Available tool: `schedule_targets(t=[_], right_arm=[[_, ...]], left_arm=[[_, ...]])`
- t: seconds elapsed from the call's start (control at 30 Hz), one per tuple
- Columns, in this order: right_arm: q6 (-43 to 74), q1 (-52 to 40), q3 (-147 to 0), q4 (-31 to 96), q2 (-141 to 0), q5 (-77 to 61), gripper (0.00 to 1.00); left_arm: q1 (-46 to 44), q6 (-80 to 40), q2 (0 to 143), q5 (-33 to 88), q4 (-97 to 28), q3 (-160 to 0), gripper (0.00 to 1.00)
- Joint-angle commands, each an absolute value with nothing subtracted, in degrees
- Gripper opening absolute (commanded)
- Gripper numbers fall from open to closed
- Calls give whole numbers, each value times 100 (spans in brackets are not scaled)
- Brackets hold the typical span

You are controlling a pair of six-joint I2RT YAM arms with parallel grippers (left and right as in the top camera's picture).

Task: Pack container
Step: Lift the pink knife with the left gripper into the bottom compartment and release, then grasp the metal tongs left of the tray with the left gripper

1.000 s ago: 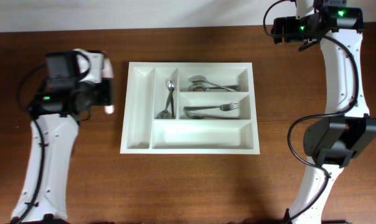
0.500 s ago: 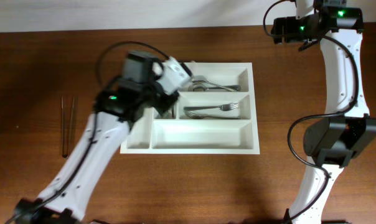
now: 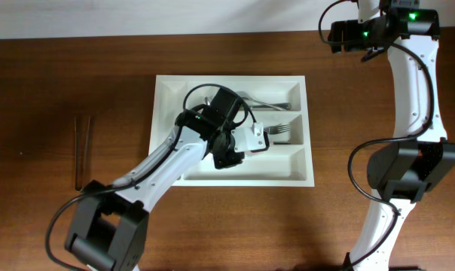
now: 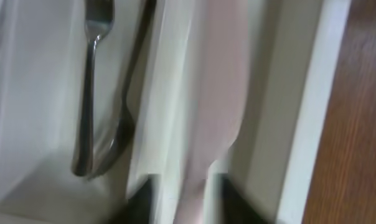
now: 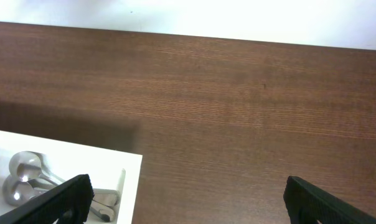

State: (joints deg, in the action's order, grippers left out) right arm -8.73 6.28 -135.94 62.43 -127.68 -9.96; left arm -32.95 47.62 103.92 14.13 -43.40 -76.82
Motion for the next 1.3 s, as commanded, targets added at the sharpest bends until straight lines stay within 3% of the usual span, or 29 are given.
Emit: schedule_targets(t=[0.0, 0.17, 0.27, 0.43, 0.7, 0.8, 0.83, 0.93, 1.27], right_arm=[[-805, 607, -13618, 6233, -12737, -982, 99], [-805, 607, -13618, 6233, -12737, -982, 99], [-805, 609, -13618, 6233, -12737, -985, 99], [-805, 607, -13618, 6233, -12737, -982, 99], [-805, 602, -13618, 6233, -12737, -985, 99], [-805, 604, -13618, 6233, -12737, -985, 99], [-805, 609, -13618, 6233, -12737, -982, 99], [-805, 604, -13618, 6233, -12737, -985, 99], [-805, 602, -13618, 6233, -12737, -982, 99]], left_arm=[[-3295, 4718, 10366, 963, -4353, -7760, 51], [-3087, 3992, 10031, 587, -4362, -8084, 53], [-2753, 3446, 9721, 307, -4359, -8252, 77], [-1828, 2261, 9183, -681, -4362, -8385, 94], [-32, 1693, 9139, -945, -4880, -8359, 95], [486, 1695, 9240, -947, -4901, -8355, 89], [642, 1693, 9290, -947, -4895, -8353, 82], [1007, 1693, 9483, -947, -4893, -8353, 75], [1632, 1693, 10519, -823, -4958, -8353, 74]])
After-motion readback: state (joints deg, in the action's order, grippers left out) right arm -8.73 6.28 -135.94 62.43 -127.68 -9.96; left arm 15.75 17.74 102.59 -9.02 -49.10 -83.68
